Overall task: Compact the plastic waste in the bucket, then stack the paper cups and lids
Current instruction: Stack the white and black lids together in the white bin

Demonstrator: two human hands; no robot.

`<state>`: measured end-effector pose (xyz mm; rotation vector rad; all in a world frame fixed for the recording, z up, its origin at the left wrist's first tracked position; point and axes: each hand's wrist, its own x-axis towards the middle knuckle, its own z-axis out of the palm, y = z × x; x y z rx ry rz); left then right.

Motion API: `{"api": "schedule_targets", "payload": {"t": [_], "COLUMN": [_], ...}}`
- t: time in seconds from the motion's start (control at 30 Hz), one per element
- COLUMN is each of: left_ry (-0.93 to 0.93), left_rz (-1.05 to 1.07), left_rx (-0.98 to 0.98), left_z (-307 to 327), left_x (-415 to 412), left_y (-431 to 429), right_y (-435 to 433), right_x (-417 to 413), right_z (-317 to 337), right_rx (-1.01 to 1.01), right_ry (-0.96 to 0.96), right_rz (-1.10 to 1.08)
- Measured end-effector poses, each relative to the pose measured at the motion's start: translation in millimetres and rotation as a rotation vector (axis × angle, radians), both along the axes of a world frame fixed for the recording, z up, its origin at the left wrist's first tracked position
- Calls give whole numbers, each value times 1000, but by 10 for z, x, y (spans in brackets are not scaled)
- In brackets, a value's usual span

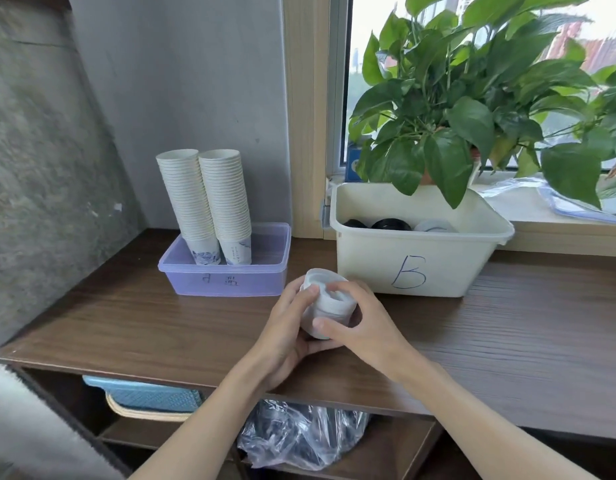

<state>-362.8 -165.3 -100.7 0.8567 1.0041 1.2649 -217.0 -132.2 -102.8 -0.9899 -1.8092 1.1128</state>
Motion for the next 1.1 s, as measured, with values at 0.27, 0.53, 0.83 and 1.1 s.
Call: {"api": "schedule_targets", "payload": {"t": [0.27,0.53,0.83,1.1], "left_ry": [232,540,510,487], "left_rz": [81,162,266,335], "left_rx": [218,303,343,361], "left_z": [-203,-232,-257,-288], "left_x": [13,117,106,117], "left_y": [-16,-73,-52,-41], "right_y": [67,19,1,-11], "right_x": [59,21,-36,-149], "right_z": [-69,-173,-229,-269], "right_rx": [-180,-158,-127,-79], "right_ry": [205,173,233,273], "right_rz": [-8,-57,-52,-89]}}
